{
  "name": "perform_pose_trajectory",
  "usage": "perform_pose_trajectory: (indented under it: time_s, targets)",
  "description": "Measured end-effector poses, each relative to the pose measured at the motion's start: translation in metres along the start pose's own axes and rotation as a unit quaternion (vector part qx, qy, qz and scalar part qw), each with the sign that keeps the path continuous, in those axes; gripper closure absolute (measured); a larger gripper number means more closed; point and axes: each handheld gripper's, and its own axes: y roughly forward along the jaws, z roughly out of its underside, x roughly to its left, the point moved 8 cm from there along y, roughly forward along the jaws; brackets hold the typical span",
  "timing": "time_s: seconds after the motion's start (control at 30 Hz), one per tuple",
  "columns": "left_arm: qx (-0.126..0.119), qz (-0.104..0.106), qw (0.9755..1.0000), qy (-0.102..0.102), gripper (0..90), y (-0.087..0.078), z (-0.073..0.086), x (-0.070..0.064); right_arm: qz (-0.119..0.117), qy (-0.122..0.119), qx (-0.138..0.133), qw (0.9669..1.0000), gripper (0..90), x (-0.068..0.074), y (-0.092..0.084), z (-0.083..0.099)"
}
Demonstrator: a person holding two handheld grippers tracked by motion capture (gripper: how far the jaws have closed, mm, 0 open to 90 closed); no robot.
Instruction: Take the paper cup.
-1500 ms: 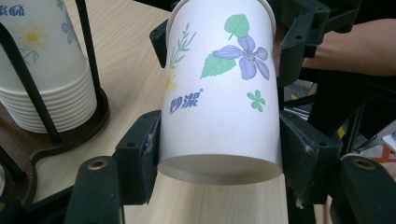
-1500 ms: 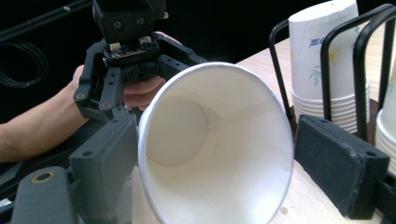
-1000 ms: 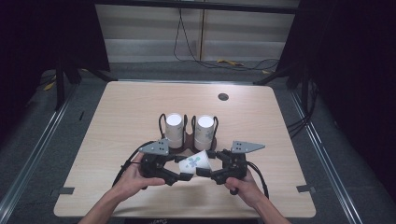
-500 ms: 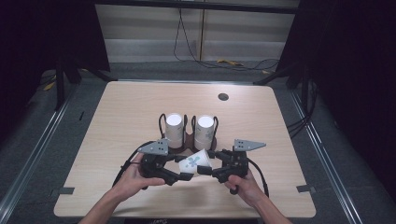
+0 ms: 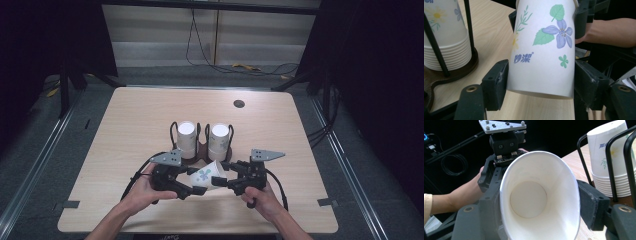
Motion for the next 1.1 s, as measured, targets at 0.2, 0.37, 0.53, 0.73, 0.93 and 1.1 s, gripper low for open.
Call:
perform_pose_trajectory:
  time_s: [0.2,0.37,0.53,0.73,0.93,1.1]
  targets:
    - [0.011,-0.013,0.9998,-0.008,20.8,0.001,0.003,0.005,0.011,-0.006,0.006,0.9999,30.4,-0.001,0.0,0.001]
    - [0.017,-0.016,0.9997,-0.008,17.7,0.0,0.005,0.007,0.024,-0.01,0.009,0.9996,30.5,-0.005,-0.001,0.0]
    - [0.019,-0.028,0.9993,-0.014,15.8,-0.002,0.007,0.013,0.042,-0.015,0.016,0.9989,30.6,-0.008,-0.002,-0.001]
    - [0.027,-0.027,0.9992,-0.013,17.7,-0.004,0.01,0.014,0.063,-0.023,0.036,0.9971,31.1,-0.011,-0.006,-0.002]
    - [0.047,-0.036,0.9979,-0.026,18.6,-0.005,0.014,0.018,0.094,-0.018,0.043,0.9944,31.4,-0.018,-0.015,-0.004]
    - [0.05,-0.054,0.9967,-0.036,20.2,-0.01,0.016,0.023,0.129,-0.02,0.048,0.9902,31.4,-0.023,-0.025,-0.004]
